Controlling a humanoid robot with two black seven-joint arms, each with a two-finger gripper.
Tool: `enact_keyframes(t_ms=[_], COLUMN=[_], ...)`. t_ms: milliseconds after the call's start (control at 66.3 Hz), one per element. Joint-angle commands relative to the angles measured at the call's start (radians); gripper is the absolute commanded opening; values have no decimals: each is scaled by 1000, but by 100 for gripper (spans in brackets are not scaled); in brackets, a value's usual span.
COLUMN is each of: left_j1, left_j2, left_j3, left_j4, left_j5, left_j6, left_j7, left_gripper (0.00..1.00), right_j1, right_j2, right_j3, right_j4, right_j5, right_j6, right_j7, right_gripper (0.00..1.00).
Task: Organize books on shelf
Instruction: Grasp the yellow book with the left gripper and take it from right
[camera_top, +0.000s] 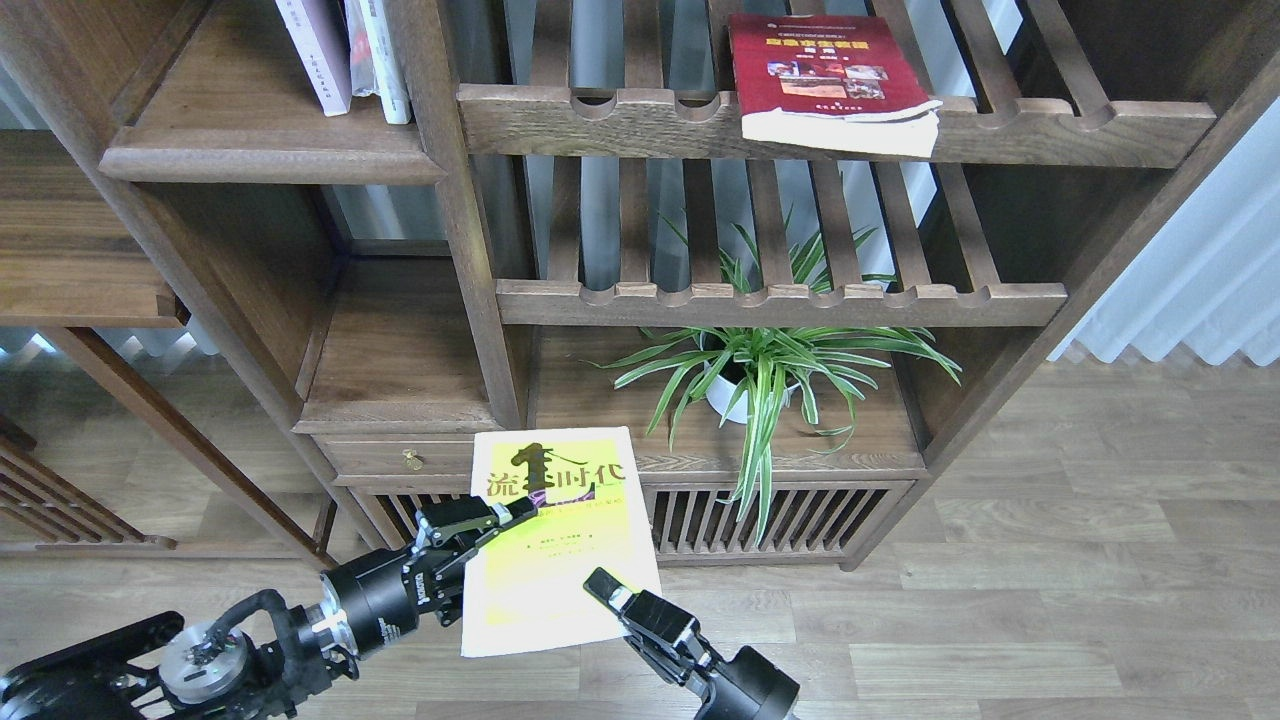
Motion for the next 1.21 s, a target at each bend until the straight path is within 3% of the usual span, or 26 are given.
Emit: enact_keyframes(t_ms=[0, 91, 106, 136, 151, 181, 302, 377, 468, 588, 664, 890, 1192], left_j1=[-1, -1, -1, -3, -3, -3, -4, -4, -1, 2, 6, 82, 140], left_j2=[-1, 3, 6, 8, 13, 17, 29, 39, 66, 163, 207, 301, 322], left_j3=[0, -5, -6, -8, -10, -11, -13, -13, -17, -17, -26, -154, -172], left_j4=[5, 6, 6, 6, 8, 8, 17, 38, 86, 97, 84, 55, -1], left_j5=[12, 21, 23, 23, 23, 23, 46, 93, 211, 435, 521, 668, 835], left_j6=[0, 0, 0, 0, 0, 0, 0, 0, 0, 0, 0, 0, 0], left_j7=[-3, -9, -9, -11, -12, -19, -60, -115, -235, -457, -525, -533, -534], left_gripper=[0, 0, 0, 0, 0, 0, 0, 0, 0, 0, 0, 0, 0], right_j1=[2, 11, 14, 16, 17, 19, 20, 20, 20, 22, 25, 49, 62], right_j2=[14, 14, 14, 14, 14, 14, 14, 14, 14, 16, 26, 62, 62], right_j3=[1, 4, 4, 6, 15, 29, 96, 137, 176, 194, 196, 197, 213], right_j4=[-1, -4, -4, -4, -6, -12, -26, -27, -29, -40, -40, -41, -40], right_j5=[-4, -24, -38, -49, -68, -73, -70, -70, -70, -70, -70, -70, -67], right_j6=[0, -7, -18, -26, -41, -41, -36, -35, -29, -1, 0, 0, 0], right_j7=[1, -1, -1, -1, 2, 7, 13, 15, 15, 15, 15, 13, 15], right_gripper=[23, 61, 71, 79, 93, 98, 99, 99, 99, 99, 99, 99, 99])
